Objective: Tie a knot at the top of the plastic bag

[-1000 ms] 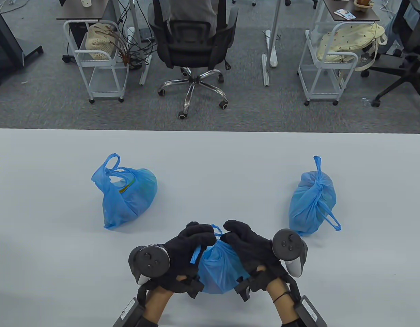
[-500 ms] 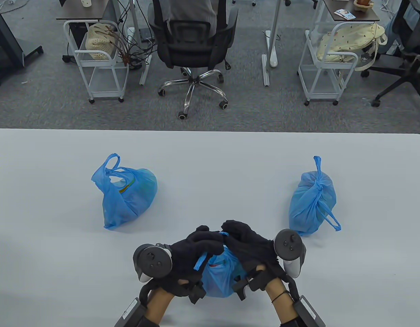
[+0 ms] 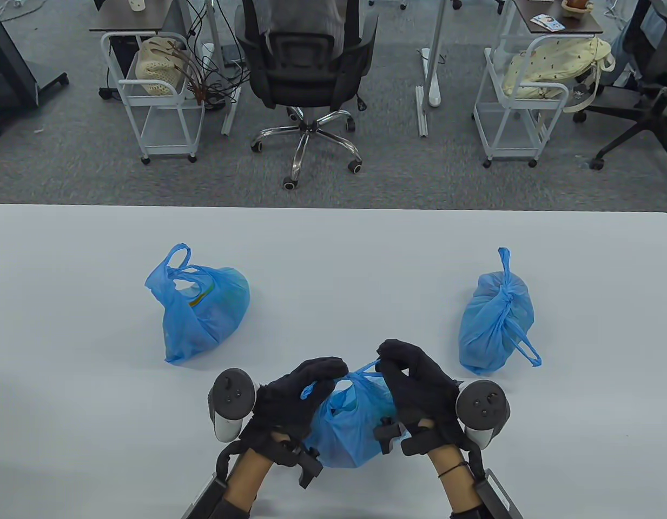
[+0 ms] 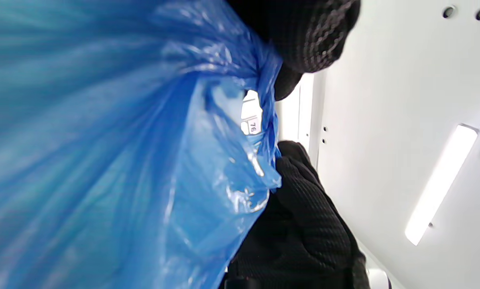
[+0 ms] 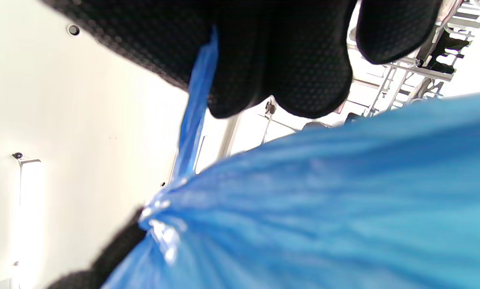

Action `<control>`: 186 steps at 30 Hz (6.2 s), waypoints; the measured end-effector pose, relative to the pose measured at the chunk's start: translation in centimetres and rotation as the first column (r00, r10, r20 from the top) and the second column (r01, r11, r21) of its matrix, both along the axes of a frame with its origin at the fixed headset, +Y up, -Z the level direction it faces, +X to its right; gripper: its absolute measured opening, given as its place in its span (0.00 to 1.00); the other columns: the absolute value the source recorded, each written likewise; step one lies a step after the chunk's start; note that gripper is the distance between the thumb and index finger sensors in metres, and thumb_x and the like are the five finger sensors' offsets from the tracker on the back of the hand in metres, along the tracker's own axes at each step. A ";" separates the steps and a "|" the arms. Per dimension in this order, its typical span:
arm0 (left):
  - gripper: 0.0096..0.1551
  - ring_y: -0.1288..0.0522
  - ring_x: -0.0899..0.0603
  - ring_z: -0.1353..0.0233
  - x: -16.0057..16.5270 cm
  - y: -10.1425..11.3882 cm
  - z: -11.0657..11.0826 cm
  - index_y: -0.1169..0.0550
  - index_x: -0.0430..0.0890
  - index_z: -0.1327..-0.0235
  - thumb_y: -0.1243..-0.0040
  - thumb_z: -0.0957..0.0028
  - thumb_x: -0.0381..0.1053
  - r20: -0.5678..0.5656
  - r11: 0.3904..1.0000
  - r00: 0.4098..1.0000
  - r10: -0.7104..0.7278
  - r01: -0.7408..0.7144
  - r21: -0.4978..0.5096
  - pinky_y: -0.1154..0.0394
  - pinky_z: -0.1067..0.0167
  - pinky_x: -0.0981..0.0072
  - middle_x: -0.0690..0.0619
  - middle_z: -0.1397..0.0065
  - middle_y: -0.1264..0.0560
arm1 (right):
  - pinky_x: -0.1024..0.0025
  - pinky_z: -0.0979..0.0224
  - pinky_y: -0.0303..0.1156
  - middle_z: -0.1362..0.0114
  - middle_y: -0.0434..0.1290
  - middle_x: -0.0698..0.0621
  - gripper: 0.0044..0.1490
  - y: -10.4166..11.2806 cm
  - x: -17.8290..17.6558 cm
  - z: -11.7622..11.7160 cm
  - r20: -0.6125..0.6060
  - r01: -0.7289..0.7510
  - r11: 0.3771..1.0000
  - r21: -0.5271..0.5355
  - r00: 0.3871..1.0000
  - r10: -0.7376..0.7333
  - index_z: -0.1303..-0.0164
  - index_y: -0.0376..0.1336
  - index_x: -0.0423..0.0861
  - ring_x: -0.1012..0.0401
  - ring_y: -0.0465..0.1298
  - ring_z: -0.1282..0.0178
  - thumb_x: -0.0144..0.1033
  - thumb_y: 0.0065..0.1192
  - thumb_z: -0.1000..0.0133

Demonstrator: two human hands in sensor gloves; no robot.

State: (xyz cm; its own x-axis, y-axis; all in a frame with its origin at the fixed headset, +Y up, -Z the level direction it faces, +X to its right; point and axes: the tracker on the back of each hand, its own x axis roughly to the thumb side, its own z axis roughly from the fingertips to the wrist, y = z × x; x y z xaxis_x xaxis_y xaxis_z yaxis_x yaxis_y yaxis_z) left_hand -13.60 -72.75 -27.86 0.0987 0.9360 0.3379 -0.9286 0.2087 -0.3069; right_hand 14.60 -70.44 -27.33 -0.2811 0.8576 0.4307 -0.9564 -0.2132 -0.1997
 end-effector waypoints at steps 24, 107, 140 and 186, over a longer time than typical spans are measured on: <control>0.23 0.18 0.34 0.36 -2.3 -1.3 -0.6 0.13 0.48 0.47 0.44 0.46 0.54 -0.329 0.962 0.905 -0.271 0.242 -0.128 0.34 0.31 0.38 0.45 0.35 0.17 | 0.41 0.52 0.74 0.65 0.80 0.44 0.19 0.8 1.3 0.2 0.276 -0.388 0.921 -0.018 0.884 0.378 0.53 0.75 0.43 0.52 0.81 0.68 0.33 0.70 0.52; 0.26 0.12 0.41 0.42 -3.8 -1.9 -1.0 0.18 0.54 0.42 0.48 0.46 0.61 -0.345 0.934 0.869 -0.356 0.313 -0.174 0.27 0.35 0.40 0.50 0.39 0.14 | 0.42 0.37 0.70 0.49 0.84 0.45 0.24 -2.2 -4.0 -0.1 -0.126 -0.446 0.891 -0.077 0.891 0.436 0.42 0.73 0.46 0.49 0.81 0.44 0.35 0.71 0.48; 0.32 0.17 0.37 0.36 -3.4 -1.7 -0.9 0.23 0.52 0.34 0.53 0.46 0.65 -0.325 0.922 0.863 -0.387 0.358 -0.146 0.30 0.34 0.37 0.48 0.32 0.19 | 0.46 0.44 0.72 0.46 0.81 0.43 0.25 2.6 2.4 -3.0 0.240 -0.065 0.991 -0.116 0.967 0.091 0.37 0.70 0.45 0.48 0.80 0.47 0.34 0.70 0.45; 0.31 0.18 0.37 0.35 -2.0 -2.9 -1.5 0.22 0.53 0.35 0.54 0.45 0.65 -0.263 0.897 0.859 -0.439 0.401 -0.189 0.29 0.35 0.39 0.48 0.33 0.18 | 0.45 0.48 0.74 0.46 0.81 0.42 0.27 -1.2 2.6 -15.0 0.476 -0.512 0.744 -0.430 0.571 0.669 0.37 0.69 0.42 0.45 0.81 0.49 0.33 0.72 0.45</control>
